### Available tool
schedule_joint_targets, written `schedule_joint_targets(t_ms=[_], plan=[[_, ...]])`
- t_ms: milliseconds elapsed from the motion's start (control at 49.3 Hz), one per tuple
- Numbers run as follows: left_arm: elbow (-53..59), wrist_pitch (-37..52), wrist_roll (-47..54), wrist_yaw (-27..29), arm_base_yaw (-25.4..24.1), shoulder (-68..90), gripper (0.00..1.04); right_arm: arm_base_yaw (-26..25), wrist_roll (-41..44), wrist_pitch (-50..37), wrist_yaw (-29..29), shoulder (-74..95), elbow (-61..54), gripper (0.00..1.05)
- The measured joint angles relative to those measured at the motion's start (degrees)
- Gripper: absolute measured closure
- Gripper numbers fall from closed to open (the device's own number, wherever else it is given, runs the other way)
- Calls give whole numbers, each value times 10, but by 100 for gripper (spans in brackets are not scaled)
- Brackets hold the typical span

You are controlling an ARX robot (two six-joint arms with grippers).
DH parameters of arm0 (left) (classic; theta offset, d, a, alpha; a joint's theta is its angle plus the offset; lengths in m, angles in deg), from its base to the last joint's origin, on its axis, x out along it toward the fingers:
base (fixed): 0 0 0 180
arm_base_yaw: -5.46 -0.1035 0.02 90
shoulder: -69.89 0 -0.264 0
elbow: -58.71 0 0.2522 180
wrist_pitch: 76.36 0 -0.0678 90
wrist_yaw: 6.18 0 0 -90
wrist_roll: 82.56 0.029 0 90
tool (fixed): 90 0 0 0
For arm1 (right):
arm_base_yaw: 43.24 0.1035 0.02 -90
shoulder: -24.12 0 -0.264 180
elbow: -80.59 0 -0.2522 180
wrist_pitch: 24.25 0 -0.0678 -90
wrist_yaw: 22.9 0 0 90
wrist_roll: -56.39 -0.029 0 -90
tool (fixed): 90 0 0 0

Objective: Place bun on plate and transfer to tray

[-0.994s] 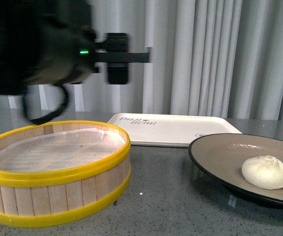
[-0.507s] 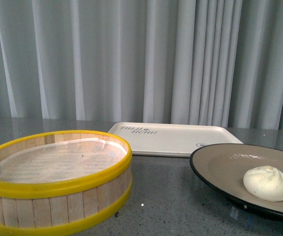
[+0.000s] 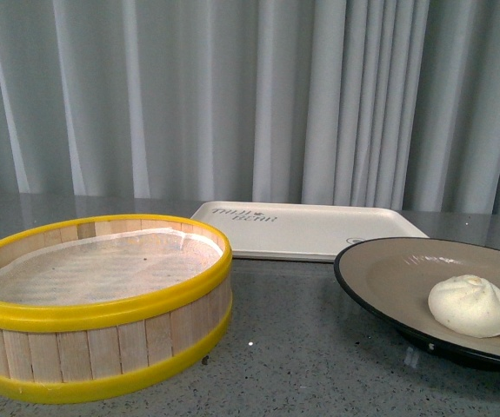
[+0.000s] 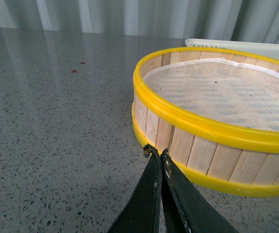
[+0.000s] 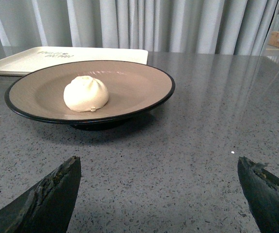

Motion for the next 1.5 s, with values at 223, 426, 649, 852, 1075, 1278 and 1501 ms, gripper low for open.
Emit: schedule_joint_targets(t_ms=[223, 426, 649, 852, 1075, 1278, 1501], plan=[[36, -50, 0, -56, -55, -84, 101, 0, 0, 0, 0, 0, 0, 8], [65, -71, 0, -59, -61, -147, 101, 0, 0, 0, 0, 0, 0, 8], [65, -153, 0, -58, -61, -237, 101, 0, 0, 0, 0, 0, 0, 8], [65, -216, 0, -59, -61, -302, 101, 0, 0, 0, 0, 0, 0, 8], [65, -266, 0, -59, -61, -353, 101, 0, 0, 0, 0, 0, 0, 8], [65, -298, 0, -59, -61, -384, 101, 0, 0, 0, 0, 0, 0, 8], [65, -414, 0, -59, -61, -483, 101, 0, 0, 0, 0, 0, 0, 8]])
